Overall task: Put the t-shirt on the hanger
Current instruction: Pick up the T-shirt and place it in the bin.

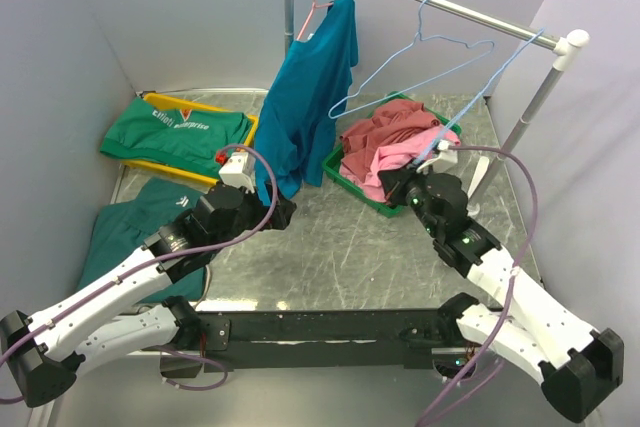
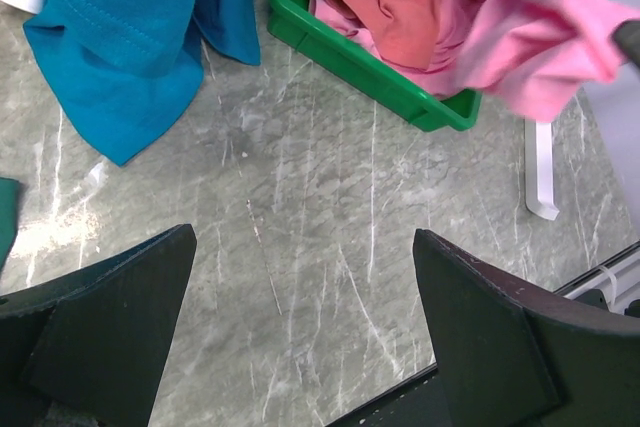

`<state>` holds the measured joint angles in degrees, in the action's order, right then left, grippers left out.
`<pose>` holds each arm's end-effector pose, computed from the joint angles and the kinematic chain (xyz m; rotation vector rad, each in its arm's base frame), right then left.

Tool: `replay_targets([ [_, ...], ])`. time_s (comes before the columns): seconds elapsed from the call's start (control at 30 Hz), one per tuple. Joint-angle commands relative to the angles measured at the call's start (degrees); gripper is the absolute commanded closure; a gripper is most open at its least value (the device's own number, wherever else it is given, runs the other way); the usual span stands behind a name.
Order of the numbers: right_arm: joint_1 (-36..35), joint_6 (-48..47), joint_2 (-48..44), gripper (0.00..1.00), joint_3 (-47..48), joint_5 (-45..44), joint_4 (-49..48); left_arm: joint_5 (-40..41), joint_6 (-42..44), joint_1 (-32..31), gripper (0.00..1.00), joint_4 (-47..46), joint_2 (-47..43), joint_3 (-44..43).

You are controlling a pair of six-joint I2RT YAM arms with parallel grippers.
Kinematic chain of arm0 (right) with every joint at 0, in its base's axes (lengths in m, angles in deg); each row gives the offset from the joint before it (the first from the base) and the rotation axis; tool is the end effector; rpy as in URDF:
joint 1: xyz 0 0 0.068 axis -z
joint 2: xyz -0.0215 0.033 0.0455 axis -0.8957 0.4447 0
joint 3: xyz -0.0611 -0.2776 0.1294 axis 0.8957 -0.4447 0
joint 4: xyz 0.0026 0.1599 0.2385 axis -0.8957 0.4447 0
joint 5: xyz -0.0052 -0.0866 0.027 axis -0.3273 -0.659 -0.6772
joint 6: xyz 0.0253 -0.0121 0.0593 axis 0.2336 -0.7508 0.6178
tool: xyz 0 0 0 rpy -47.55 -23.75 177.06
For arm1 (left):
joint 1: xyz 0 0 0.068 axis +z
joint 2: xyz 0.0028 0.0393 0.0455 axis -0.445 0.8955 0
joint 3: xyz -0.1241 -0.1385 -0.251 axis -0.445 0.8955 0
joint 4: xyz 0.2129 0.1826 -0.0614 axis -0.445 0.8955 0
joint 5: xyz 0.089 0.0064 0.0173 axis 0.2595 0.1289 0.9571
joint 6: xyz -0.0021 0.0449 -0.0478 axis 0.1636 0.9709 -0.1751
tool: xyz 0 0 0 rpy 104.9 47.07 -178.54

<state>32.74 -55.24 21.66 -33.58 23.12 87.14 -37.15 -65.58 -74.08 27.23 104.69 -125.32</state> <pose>0.1870 0.1017 0.3318 0.1852 1.7791 0.6833 0.1522 -0.1462 0.3334 0.0028 2.0305 -0.6901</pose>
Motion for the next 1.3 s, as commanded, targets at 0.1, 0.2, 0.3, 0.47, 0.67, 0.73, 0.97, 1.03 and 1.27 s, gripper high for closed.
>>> replay_targets([
  [0.1, -3.60, 1.44, 7.34, 1.00, -0.57, 2.13, -6.70, -0.81, 0.36, -0.06, 0.04, -2.22, -0.89, -2.40],
  [0.2, -5.44, 1.36, 9.80, 1.00, -2.77, -0.32, -10.30, -0.37, 0.54, -0.07, 0.04, -1.87, -0.89, -2.75],
  [0.3, -7.29, 1.01, 11.83, 1.00, -4.35, -2.25, -12.85, -0.10, 0.80, -0.06, 0.04, -1.69, -1.24, -2.58],
  [0.47, -10.01, 0.74, 12.72, 1.00, -6.47, -5.15, -15.76, -0.02, 0.98, -0.06, 0.03, -1.69, -1.25, -2.49],
  [0.67, -17.13, -3.03, 11.85, 1.00, 0.62, -12.97, -9.01, -0.02, 1.51, -0.07, 0.04, -2.13, -0.89, -3.01],
  [0.73, -19.50, -4.88, 10.79, 1.00, 3.71, -14.38, -5.06, -0.10, 1.51, 0.02, 0.04, -2.22, -0.72, -3.37],
  [0.97, -22.41, -8.39, 7.89, 1.00, 17.94, -11.50, 2.43, 0.69, 2.12, 0.02, 0.04, -3.01, -0.72, -5.12],
  [1.03, -22.85, -8.92, 7.97, 1.00, 20.24, -10.18, 3.57, 0.78, 2.21, -0.06, 0.03, -3.36, -0.72, -5.74],
  [1.27, -23.82, -11.29, 9.29, 1.00, 31.39, -10.08, 5.95, 0.78, 3.35, 0.02, 0.04, -3.97, 0.25, -8.02],
])
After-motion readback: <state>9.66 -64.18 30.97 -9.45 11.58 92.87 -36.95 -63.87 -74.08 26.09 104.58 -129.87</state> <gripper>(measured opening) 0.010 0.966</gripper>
